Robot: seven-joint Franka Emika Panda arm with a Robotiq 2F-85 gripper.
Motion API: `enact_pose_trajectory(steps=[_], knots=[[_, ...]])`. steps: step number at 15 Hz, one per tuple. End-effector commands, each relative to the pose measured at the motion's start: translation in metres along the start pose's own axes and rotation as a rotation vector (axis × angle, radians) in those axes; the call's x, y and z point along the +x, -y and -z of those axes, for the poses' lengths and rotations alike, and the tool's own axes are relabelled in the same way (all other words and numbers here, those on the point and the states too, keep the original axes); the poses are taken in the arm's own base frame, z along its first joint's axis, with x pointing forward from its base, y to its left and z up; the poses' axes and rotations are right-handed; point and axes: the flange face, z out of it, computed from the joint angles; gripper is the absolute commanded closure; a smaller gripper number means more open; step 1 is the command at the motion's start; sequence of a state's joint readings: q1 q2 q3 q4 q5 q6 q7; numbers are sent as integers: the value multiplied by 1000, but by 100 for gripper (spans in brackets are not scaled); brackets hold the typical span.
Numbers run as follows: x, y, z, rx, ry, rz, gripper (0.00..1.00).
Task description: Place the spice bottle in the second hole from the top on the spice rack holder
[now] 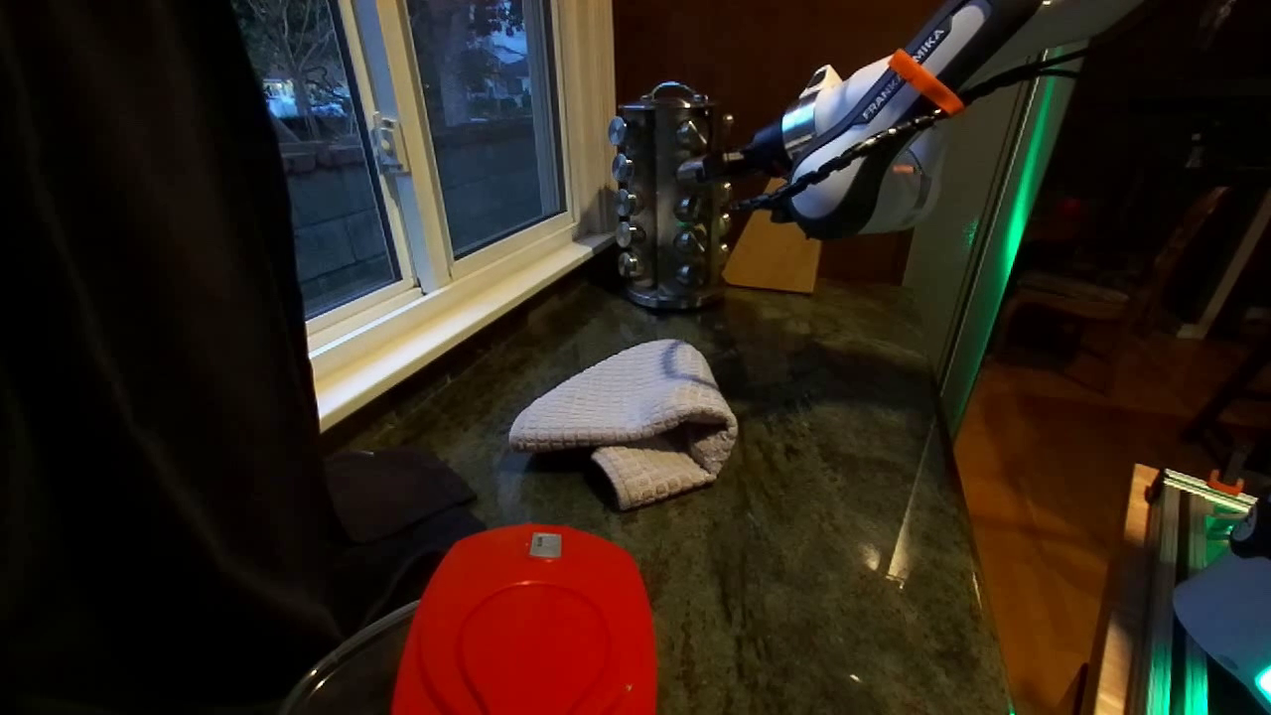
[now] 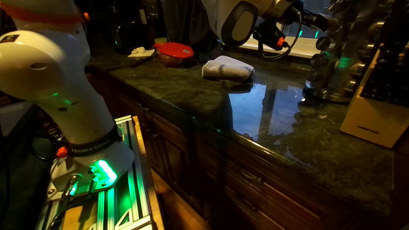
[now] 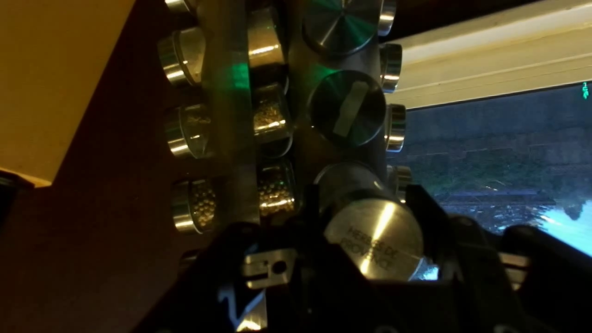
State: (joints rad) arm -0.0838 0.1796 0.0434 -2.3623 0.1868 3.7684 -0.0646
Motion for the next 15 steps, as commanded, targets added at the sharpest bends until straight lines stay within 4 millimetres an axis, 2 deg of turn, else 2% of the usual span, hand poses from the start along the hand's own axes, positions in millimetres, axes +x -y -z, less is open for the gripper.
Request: enact_pose_trajectory(steps=[1, 9, 15], knots=[[0, 2, -8, -7, -42, 20, 76], [-9, -2, -18, -30, -85, 69, 76], [-3, -1, -29, -31, -75, 58, 76]])
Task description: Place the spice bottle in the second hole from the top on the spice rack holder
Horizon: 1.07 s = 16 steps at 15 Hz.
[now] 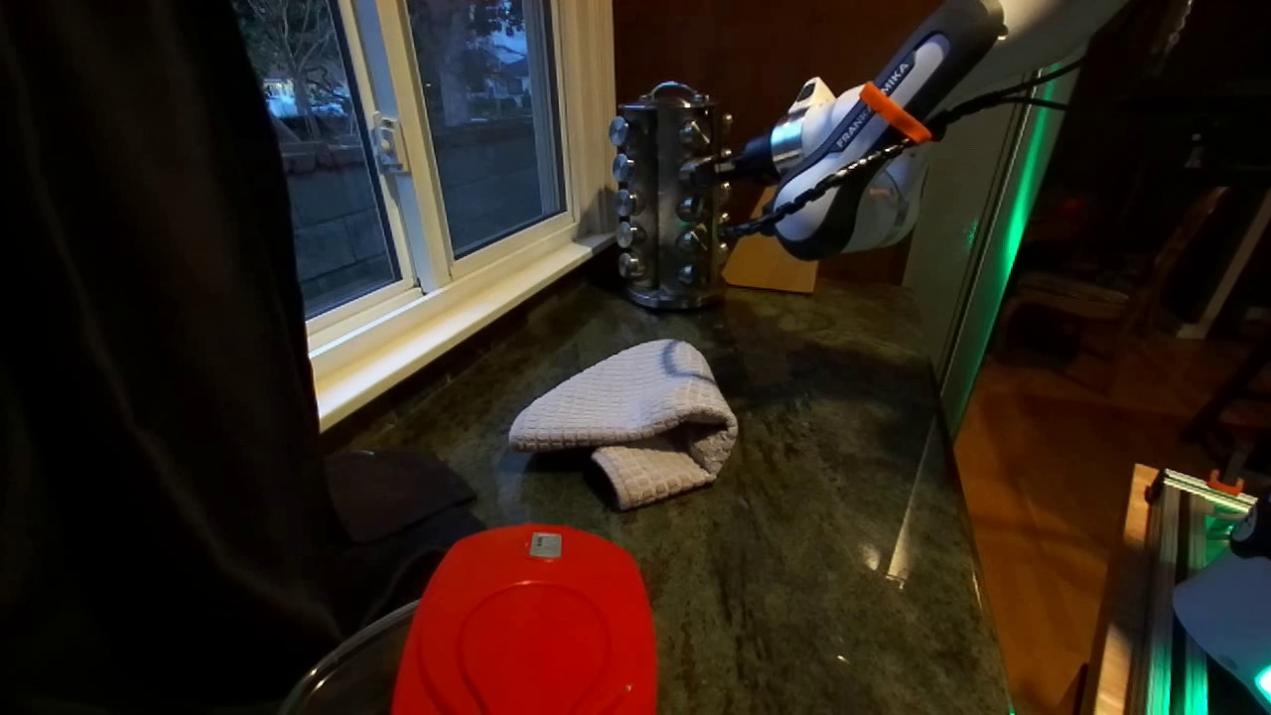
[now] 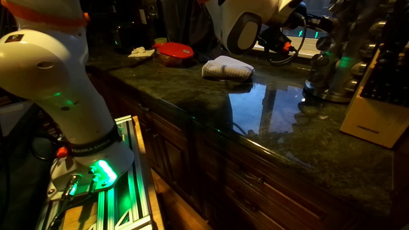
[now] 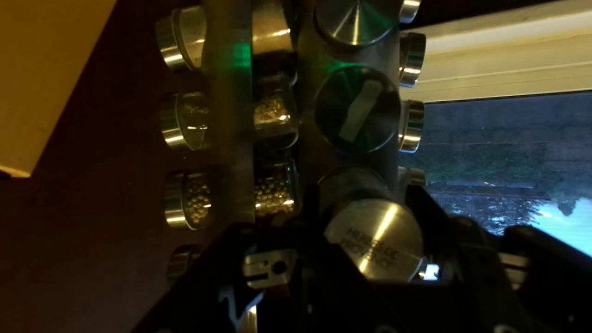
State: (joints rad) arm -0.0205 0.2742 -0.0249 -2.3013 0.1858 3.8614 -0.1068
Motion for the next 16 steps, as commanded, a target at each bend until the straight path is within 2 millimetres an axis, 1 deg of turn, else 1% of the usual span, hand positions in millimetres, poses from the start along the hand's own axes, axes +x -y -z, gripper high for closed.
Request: enact_pose_trajectory(steps=[1, 7, 13, 14, 15, 16], knots=[[6, 0, -12, -12, -10, -1, 76], [16, 1, -33, 4, 11, 11, 76], [18, -1, -48, 2, 29, 13, 76], [18, -1, -49, 0, 26, 14, 26], [20, -1, -50, 0, 23, 17, 25], [21, -2, -50, -3, 21, 18, 19]])
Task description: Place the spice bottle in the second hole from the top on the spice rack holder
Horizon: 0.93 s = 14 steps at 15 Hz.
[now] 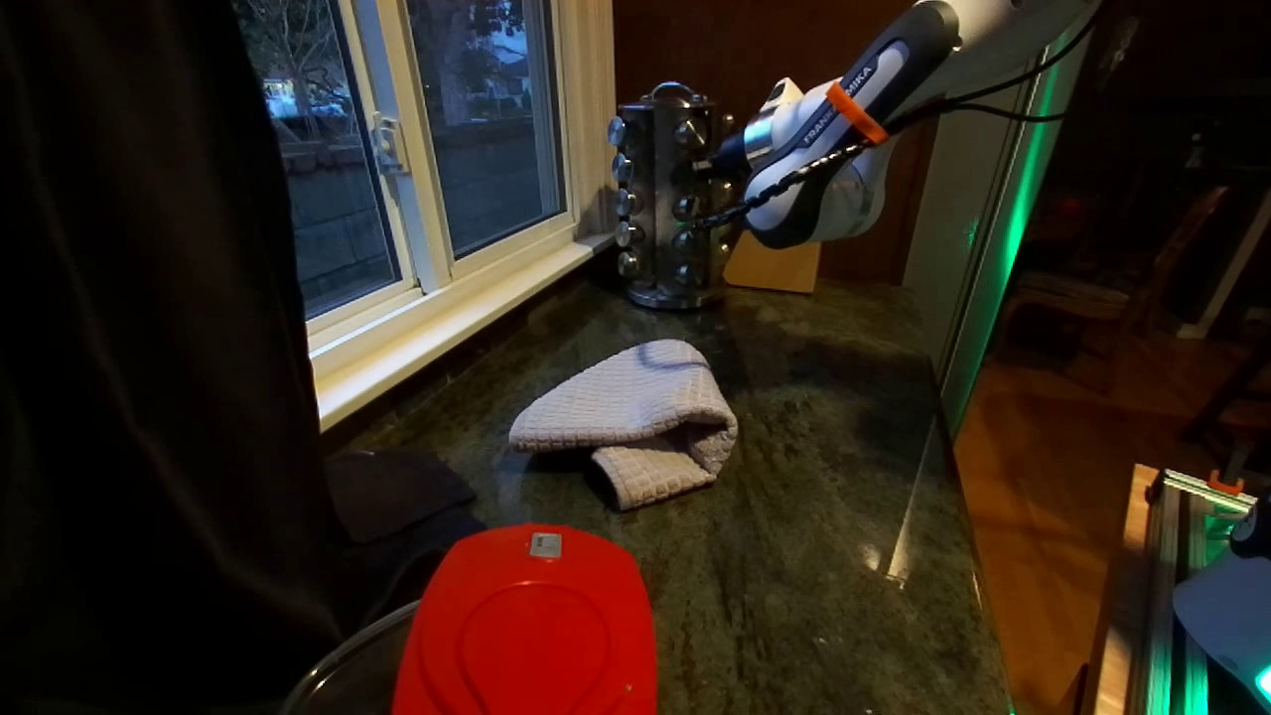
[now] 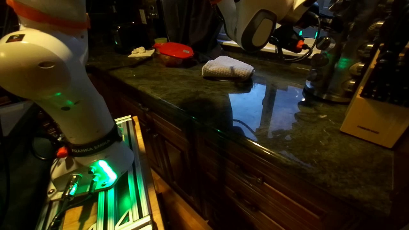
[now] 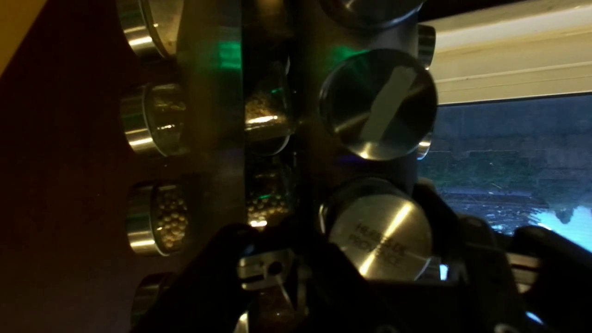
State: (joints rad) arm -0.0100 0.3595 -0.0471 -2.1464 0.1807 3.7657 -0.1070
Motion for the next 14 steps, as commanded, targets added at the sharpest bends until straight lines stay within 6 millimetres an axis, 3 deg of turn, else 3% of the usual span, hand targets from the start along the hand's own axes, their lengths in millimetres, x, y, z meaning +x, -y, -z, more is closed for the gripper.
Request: enact_pose_trajectory(steps=[1, 3, 9, 14], knots=[[7, -3, -7, -9, 7, 15, 12], [10, -2, -2, -9, 24, 27, 0], [3, -9, 21, -29, 257, 46, 0], [-7, -10, 54, 73, 448, 38, 0]])
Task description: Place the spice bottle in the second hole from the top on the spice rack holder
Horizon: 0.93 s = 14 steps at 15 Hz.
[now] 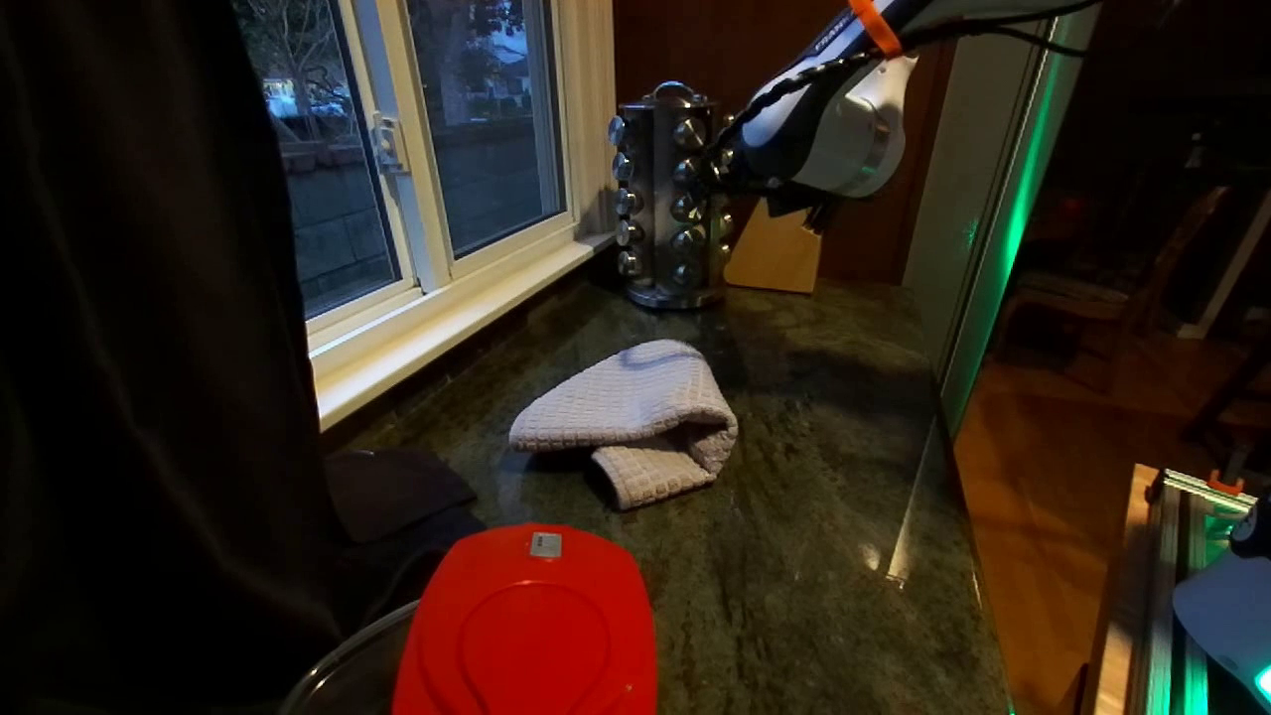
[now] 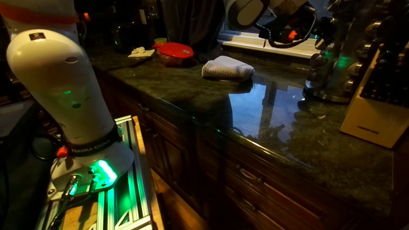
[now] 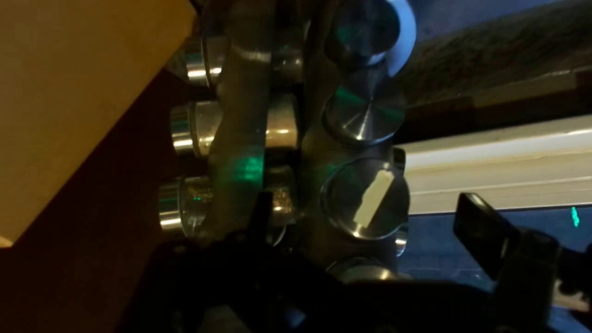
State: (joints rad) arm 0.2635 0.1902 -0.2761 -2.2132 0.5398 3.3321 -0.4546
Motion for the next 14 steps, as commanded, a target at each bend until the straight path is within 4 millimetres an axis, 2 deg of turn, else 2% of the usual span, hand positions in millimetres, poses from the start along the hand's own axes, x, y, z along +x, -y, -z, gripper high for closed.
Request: enact_pose_trajectory(steps=[1, 4, 7, 9, 11, 14], knots=[[-31, -11, 27, 82, 164, -1, 0], [-44, -27, 20, 72, 320, 22, 0], [-32, -28, 31, 63, 449, 46, 0], [-20, -18, 51, 46, 519, 65, 0], [-10, -1, 81, 43, 583, 83, 0], [8, 31, 139, 53, 671, 89, 0]])
